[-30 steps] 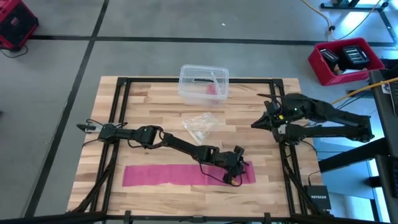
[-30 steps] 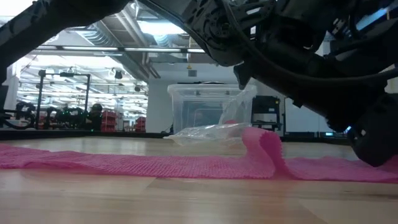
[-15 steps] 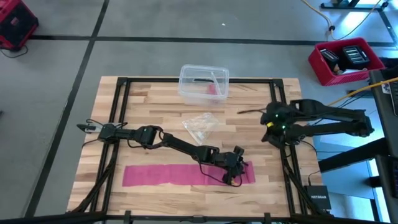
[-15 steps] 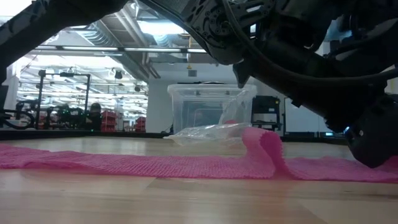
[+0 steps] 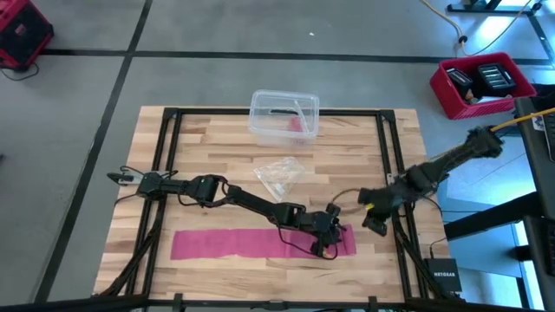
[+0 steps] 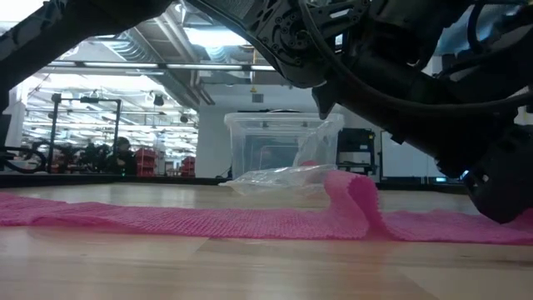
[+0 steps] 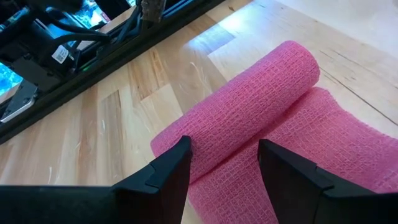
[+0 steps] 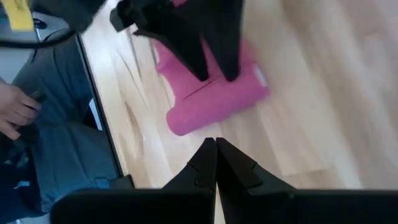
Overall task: Roll bandage
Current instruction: Roll the pink bandage
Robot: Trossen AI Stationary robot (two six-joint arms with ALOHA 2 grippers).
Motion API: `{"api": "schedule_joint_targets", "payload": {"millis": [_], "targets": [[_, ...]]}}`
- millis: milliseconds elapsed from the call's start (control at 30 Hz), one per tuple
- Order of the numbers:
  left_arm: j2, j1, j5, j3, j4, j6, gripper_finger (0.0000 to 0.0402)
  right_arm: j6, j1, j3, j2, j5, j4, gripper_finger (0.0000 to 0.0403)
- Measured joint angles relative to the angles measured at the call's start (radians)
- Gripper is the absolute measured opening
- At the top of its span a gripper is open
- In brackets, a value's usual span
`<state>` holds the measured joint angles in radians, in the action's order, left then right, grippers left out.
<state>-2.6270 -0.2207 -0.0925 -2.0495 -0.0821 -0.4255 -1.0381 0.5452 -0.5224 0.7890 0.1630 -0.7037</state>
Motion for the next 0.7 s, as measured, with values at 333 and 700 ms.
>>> {"api": "schedule_joint_targets", "payload": {"millis": [333,700], "targets": [[0.0,0.001,-0.001,0.002,-0.051,0.021,0.0177,-0.115,0.26,0.114,0.228,-0.223,0.244,0.001],[0.049,-0.002,-0.016,0.003,0.06,0.239,0.0177,-0.05,0.293,0.122,0.47,-0.355,0.458,0.001]]}}
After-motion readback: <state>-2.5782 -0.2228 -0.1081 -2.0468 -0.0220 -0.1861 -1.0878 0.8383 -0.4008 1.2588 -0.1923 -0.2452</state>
